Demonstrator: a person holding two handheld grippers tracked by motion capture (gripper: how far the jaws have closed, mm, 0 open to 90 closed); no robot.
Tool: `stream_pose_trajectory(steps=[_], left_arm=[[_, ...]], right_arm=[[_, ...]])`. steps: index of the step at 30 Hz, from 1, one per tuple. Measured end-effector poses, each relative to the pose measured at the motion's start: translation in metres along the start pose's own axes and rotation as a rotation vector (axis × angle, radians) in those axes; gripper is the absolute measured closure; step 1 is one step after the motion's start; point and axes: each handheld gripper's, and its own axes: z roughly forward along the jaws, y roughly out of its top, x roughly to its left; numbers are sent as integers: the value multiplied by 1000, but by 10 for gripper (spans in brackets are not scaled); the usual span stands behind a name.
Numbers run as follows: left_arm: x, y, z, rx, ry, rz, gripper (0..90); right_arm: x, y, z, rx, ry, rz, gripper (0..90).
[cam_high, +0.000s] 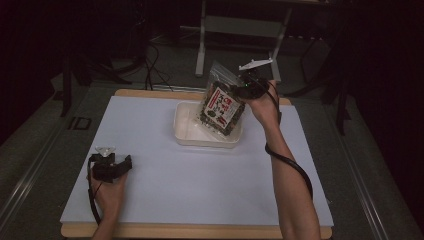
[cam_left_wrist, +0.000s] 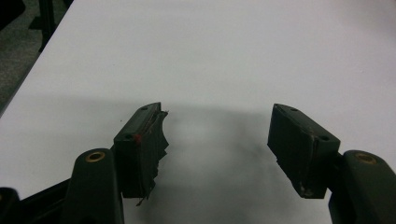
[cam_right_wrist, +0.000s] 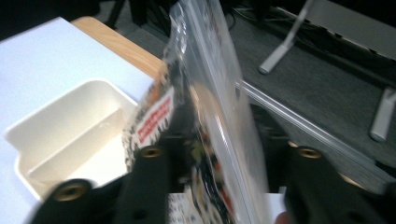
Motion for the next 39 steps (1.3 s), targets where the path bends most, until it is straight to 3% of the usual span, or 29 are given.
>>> stream_pose_trajectory(steps=[7, 12, 26, 39], left_arm=[[0, 0, 0, 1, 2, 2, 355], [0, 0, 0, 3, 3, 2, 354], [0, 0, 0, 4, 5, 3, 354], [0, 0, -1, 2, 1, -2, 355]], right_arm=[[-3, -3, -3, 7, -16, 32, 402], [-6, -3, -9, -6, -28, 34, 336], [-15, -11, -36, -53, -36, 66, 291], [-18, -22, -74, -110, 11, 134, 327]])
